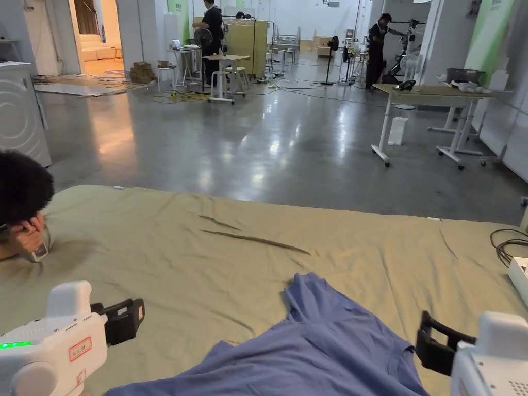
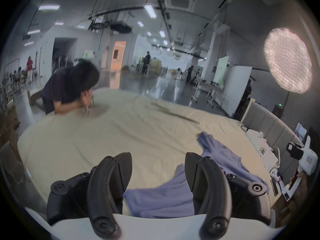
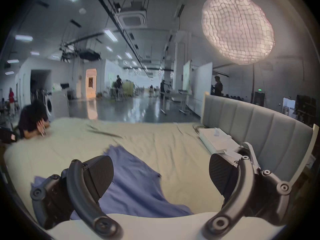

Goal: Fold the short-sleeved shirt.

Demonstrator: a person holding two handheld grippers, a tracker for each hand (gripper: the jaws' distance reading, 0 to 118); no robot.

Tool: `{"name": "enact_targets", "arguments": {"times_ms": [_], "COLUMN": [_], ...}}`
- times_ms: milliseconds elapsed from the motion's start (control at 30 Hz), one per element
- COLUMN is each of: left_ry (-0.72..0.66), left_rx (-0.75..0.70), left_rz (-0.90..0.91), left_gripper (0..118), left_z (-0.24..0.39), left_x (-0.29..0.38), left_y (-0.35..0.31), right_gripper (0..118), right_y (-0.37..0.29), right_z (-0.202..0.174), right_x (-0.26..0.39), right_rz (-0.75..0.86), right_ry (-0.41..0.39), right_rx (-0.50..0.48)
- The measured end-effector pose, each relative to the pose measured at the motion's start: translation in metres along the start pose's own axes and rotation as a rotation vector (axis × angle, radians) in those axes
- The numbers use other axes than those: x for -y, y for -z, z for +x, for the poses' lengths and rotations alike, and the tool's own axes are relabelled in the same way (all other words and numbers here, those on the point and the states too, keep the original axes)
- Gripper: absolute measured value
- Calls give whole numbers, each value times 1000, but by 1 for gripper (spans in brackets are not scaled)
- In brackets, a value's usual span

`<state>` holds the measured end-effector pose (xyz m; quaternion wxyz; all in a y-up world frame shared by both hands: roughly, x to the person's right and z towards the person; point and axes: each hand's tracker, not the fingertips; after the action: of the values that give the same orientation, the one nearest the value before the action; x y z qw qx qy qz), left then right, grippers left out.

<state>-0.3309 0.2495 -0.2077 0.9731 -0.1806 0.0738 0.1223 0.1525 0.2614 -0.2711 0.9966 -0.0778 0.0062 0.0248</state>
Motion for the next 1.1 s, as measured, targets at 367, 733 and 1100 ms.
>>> {"name": "enact_targets", "arguments": {"times_ms": [367, 733, 1100], "left_ry": [126, 235, 178], "left_rx": [36, 53, -20], "left_rz": [184, 137, -217], "left_gripper": [6, 1, 1], "left_z": [100, 104, 14], "left_x": [-11, 11, 26], "left_y": [-19, -9, 46], "right_gripper": [12, 0, 0], "right_y": [-21, -19, 15], "right_z": [-39, -33, -41], "right_x": [-21, -11, 9], "right_rz": [140, 97, -12], "right_ry": [36, 9, -18], "right_rx": [-20, -14, -55]}}
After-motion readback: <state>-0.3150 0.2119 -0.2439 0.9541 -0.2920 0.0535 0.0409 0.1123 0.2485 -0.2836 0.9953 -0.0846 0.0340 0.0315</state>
